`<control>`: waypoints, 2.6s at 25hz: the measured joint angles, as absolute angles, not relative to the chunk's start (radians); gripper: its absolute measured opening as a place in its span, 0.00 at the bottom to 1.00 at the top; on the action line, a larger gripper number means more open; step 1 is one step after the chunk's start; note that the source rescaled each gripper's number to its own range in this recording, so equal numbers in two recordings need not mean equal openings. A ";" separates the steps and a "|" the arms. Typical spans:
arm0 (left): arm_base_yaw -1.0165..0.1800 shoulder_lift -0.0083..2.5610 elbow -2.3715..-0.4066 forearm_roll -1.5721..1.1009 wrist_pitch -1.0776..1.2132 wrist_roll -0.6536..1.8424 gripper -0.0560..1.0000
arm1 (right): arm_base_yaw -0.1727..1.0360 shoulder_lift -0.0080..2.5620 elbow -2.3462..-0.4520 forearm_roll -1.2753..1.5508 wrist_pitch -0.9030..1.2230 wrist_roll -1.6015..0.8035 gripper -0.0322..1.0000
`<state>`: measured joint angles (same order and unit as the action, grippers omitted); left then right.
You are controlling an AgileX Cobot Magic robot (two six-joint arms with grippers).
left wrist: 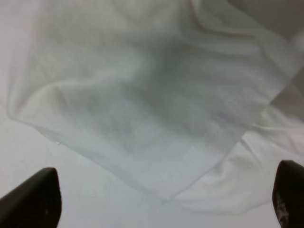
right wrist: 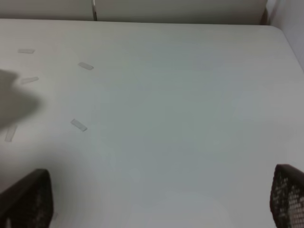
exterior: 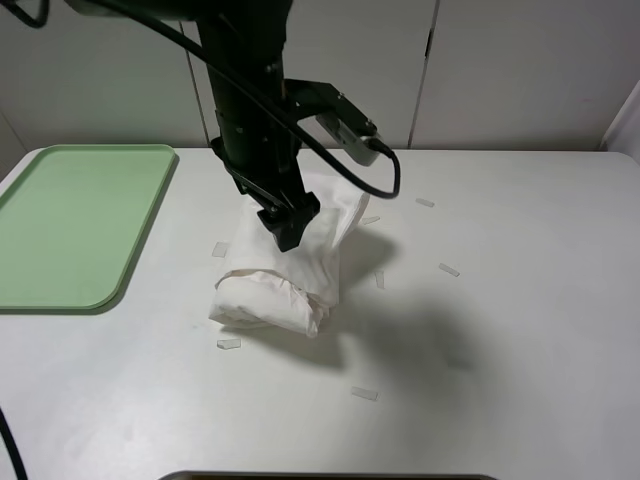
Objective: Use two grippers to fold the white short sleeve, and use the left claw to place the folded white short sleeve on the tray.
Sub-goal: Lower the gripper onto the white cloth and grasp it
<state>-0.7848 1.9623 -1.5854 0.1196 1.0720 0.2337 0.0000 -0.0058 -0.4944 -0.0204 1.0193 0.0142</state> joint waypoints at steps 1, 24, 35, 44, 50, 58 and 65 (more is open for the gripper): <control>-0.744 1.949 -1.585 0.066 1.075 0.275 0.88 | 0.000 -0.006 -0.494 -0.020 1.019 0.014 1.00; -0.551 2.114 -1.586 -0.162 0.959 0.825 0.97 | 0.000 -0.006 -0.494 -0.020 1.019 0.014 1.00; -0.590 2.234 -1.594 -0.154 0.873 0.838 0.97 | 0.000 -0.006 -0.494 -0.020 1.019 0.014 1.00; -0.612 2.249 -1.607 -0.119 0.884 0.802 0.97 | 0.000 -0.006 -0.494 -0.020 1.019 0.014 1.00; -0.616 2.155 -1.624 -0.069 0.968 0.700 0.97 | 0.000 -0.006 -0.494 -0.020 1.019 0.014 1.00; -0.532 1.984 -1.626 -0.069 1.067 0.544 0.97 | 0.000 -0.006 -0.494 -0.020 1.019 0.014 1.00; -0.452 1.973 -1.556 -0.139 1.058 0.495 0.97 | 0.000 -0.006 -0.494 -0.020 1.019 0.014 1.00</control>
<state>-0.4522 1.9732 -1.5556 -0.1389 1.0578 0.4949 0.0000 -0.0058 -0.4944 -0.0204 1.0193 0.0142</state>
